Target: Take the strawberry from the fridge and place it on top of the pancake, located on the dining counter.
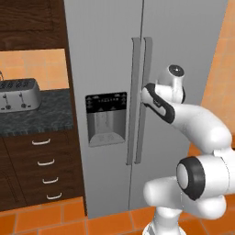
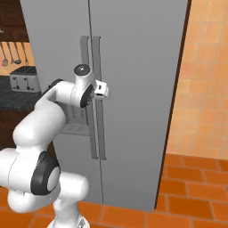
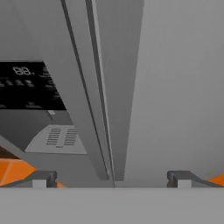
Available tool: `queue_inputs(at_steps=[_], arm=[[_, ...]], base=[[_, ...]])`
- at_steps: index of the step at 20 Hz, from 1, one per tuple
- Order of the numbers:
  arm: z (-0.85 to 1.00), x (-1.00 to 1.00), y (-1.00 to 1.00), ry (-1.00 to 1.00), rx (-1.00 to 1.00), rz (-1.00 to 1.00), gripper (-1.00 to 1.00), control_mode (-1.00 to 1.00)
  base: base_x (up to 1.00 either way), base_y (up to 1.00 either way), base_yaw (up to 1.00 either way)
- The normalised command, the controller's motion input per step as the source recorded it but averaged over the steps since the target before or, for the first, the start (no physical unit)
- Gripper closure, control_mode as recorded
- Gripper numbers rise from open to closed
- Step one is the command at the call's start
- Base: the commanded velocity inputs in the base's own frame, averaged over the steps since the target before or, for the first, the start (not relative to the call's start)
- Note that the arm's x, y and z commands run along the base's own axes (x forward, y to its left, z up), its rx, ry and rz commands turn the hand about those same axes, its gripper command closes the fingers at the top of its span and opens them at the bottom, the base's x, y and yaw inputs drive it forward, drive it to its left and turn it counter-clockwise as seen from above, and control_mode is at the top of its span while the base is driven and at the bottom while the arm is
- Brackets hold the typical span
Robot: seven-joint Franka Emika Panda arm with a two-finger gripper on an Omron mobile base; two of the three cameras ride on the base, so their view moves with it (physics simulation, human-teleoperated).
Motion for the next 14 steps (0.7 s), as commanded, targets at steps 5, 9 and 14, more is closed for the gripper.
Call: queue_inputs(at_steps=[5,9,14], arm=[[0.0,0.5,0.0,-0.18,-0.02,0.0,-1.0,-1.0],[0.0,0.62,0.0,-0.11,0.0,0.0,-1.0,-1.0],[0.0,0.57,0.0,-0.06,-0.01,0.0,-1.0,-1.0]], base=[[0.0,0.0,0.0],[0.0,0.0,0.0],[0.0,0.0,0.0]])
